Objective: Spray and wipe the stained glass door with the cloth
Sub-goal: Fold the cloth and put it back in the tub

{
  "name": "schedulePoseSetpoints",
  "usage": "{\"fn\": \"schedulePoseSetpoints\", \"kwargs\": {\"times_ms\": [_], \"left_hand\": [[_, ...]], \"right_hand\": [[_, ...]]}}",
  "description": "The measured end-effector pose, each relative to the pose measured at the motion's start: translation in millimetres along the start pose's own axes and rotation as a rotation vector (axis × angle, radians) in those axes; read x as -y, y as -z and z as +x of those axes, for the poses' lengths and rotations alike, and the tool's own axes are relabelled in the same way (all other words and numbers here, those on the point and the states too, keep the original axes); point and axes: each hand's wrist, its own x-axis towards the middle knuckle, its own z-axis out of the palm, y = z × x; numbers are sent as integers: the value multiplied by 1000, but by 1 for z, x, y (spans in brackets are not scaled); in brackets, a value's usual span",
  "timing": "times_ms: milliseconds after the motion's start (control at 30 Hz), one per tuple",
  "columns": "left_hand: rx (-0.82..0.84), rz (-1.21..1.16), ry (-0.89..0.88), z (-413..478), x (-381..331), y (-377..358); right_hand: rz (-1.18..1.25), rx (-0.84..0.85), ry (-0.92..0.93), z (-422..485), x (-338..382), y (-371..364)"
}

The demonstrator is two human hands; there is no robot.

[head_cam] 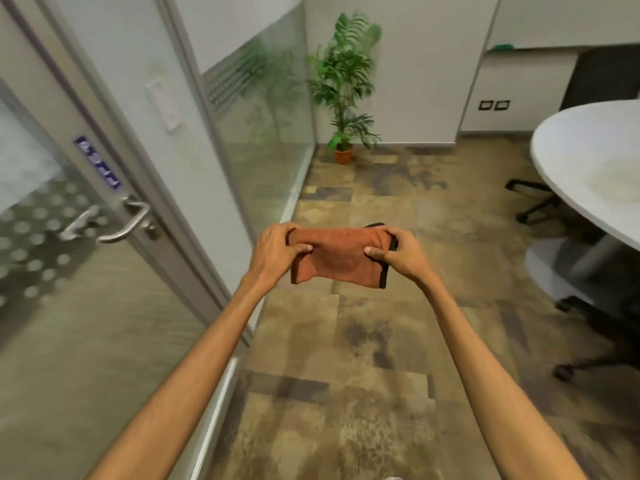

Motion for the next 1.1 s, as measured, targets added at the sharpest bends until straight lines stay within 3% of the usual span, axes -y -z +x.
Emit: {"fn": "schedulePoseSetpoints", "kwargs": {"times_ms": [300,467,733,900,1100], "left_hand": [[122,-98,-125,68,-113,-113],[182,-205,-103,83,-165,-172],[179,-241,-122,125,-233,-264],[172,-281,-159,169,-266,-319],[380,-265,-182,244,-308,-373]], "right_hand": [[-242,-216,-151,3,-91,122],[-97,-342,-256,-15,-124,170],[-124,-661,-406,-5,-170,232],[-213,-706,-457,38,-200,270],[-262,-739,-563,106,-229,322]]}}
